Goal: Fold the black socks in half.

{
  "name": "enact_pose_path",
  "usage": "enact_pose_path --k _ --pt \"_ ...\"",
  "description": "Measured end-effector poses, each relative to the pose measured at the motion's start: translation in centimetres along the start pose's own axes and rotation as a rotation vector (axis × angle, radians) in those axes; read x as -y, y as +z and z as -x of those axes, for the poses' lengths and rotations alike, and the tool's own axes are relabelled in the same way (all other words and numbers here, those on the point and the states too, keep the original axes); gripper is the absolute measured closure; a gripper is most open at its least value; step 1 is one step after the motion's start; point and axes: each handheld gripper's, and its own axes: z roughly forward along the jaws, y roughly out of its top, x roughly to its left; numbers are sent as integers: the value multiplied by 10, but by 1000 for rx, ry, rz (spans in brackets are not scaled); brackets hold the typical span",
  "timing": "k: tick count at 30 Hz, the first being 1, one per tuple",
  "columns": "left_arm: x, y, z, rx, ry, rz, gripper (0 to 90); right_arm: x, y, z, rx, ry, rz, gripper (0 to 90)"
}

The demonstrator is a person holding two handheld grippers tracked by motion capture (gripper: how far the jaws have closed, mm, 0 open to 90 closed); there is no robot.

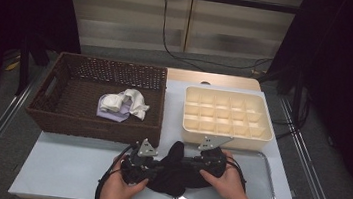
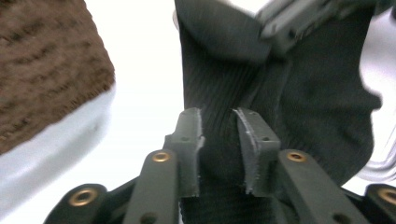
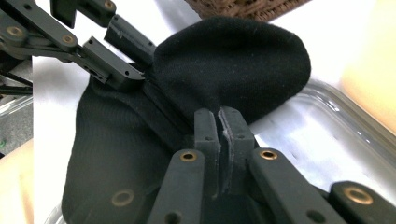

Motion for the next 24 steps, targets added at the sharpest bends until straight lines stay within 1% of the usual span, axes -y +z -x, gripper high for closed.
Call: enact_pose_path --k 2,4,7,8,9,11,12,14,15,16,18,19,20,21,22,23,24 --pt "0 1 0 2 -3 -6 767 3 -3 2 3 13 -8 875" --pt "0 1 1 -5 9 -19 786 6 -5 4 -2 24 -7 873" --pt "0 2 1 -1 7 -18 793 9 -8 5 7 38 -6 871" --pt "0 2 0 0 7 -19 793 11 -10 5 23 30 -9 870" --pt "0 2 0 -2 8 -21 793 13 -12 7 36 32 -15 870" --pt "0 2 0 -8 10 -22 793 17 -17 11 37 54 -10 868" --pt "0 2 0 -4 7 -23 792 18 -20 12 43 59 -13 870" --pt "-1 2 0 -9 7 -16 792 20 -25 15 61 61 -10 864" --pt "-1 2 0 -4 3 -12 790 20 -27 16 71 60 -6 859" --pt "-1 2 0 -5 4 -12 787 21 -29 17 70 66 0 847" --pt "-1 2 0 -5 1 -10 786 22 -33 19 88 69 1 836" --pt "-1 1 0 -2 -10 -9 782 22 -35 20 88 70 2 833" --pt "-1 1 0 -6 -11 -4 780 22 -37 21 94 73 7 827" --pt "-1 0 -1 -1 -7 -8 778 22 -39 21 104 71 9 820" --pt "-1 0 -1 -6 -10 -2 775 22 -41 22 111 70 11 812" --pt "-1 -1 -2 -15 -5 -3 774 22 -43 23 120 69 12 810" --pt "-1 -2 -2 -12 -18 3 771 22 -45 24 125 73 14 809"
